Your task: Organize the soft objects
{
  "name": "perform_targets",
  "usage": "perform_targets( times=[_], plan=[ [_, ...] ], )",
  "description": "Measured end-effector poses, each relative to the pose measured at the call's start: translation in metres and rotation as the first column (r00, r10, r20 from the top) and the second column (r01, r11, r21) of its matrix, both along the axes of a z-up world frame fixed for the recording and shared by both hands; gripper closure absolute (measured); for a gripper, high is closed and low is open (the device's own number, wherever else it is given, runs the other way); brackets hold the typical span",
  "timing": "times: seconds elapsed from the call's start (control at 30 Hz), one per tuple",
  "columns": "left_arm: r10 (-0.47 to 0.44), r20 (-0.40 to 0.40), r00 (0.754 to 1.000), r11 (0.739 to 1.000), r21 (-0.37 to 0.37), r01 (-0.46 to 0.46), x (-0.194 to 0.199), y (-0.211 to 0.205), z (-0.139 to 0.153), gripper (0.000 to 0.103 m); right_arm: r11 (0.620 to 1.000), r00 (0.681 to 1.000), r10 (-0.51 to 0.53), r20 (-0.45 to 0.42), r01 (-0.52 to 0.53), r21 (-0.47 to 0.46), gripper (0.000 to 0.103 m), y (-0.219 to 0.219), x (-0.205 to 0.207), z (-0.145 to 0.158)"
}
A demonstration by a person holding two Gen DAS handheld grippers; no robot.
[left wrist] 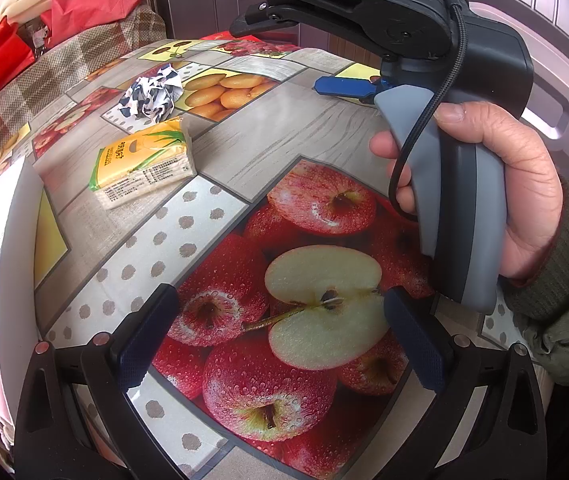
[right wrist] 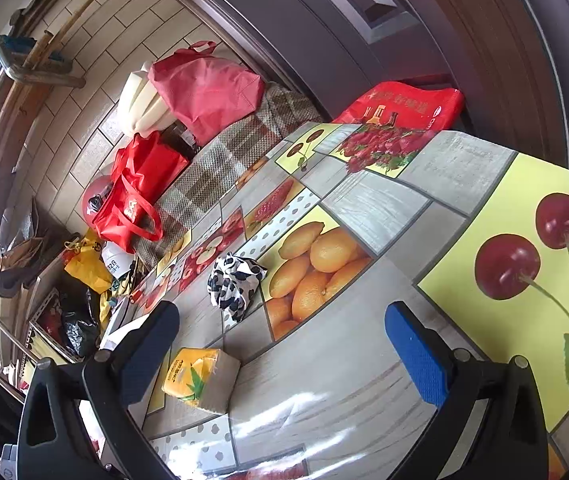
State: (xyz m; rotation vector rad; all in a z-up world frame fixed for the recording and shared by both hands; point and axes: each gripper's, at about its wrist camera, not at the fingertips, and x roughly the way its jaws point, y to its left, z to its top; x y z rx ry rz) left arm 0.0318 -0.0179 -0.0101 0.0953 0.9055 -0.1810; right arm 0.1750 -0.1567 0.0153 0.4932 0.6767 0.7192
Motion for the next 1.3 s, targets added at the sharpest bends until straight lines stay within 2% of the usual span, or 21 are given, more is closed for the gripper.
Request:
perform_targets(
  times=[0.83, 1.03, 1.3],
  plan=[
    [0.000, 0.000, 1.000, 1.000, 0.000, 0.000, -0.0001, -0.0003, 0.0002, 0.001, 1.000, 1.000, 0.002, -0.010, -0.002, -0.003, 0.000, 0.0019, -0.0007, -0.0013],
    [0.001, 0.000, 1.000, 1.000, 0.000, -0.001, 0.0001, -0.0002, 0.0002, 0.001, 1.000, 1.000, 0.005, 0.000, -0.005, 0.023, 0.000, 0.0014, -0.0039, -0.0031],
    [0.001, 0.001, 1.000, 1.000, 0.000, -0.001, 0.0000, -0.0003, 0.0000, 0.001, 0.997, 0.998, 0.067, 0.006, -0.067, 0.036, 0.000, 0.0080, -0.0061, -0.0021]
  ],
)
